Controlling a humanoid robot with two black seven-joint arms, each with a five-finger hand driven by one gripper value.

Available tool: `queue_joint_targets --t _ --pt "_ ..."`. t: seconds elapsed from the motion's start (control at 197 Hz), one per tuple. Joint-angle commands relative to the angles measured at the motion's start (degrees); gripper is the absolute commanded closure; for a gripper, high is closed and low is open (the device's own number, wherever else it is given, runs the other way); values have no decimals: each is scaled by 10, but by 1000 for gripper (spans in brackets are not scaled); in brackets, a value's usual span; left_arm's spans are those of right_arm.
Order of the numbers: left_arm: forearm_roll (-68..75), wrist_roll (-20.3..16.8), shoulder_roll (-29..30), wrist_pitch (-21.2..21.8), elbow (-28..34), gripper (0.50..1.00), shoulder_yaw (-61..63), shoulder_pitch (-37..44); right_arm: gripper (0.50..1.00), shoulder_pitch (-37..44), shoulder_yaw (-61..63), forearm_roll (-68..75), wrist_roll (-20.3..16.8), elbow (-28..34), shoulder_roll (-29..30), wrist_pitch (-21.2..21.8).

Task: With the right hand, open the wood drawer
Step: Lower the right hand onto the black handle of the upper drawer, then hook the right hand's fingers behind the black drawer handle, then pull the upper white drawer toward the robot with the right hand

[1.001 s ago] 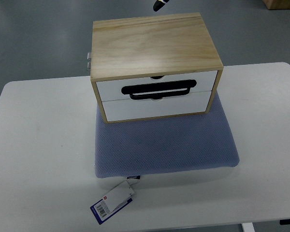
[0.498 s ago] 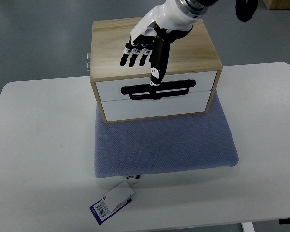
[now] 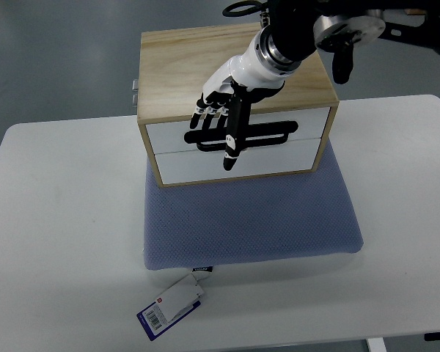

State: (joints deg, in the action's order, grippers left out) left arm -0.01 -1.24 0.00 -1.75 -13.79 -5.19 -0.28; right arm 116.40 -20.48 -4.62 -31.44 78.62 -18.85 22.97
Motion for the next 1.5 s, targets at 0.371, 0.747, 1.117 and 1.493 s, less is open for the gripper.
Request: queue_joint_targets --t 0.371,0.747,1.117,1.493 --pt "0 0 0 0 2 500 -1 0 556 -34 -17 -17 -9 -9 15 -55" --pt "0 0 0 0 2 500 0 0 556 -46 -31 -52 -7 -18 21 -55" --pt "-1 0 0 0 2 500 0 0 556 -74 -33 -62 -6 -32 29 -54" --pt "-1 0 0 0 2 500 -1 0 556 -101 -33 -76 -5 -52 36 -47"
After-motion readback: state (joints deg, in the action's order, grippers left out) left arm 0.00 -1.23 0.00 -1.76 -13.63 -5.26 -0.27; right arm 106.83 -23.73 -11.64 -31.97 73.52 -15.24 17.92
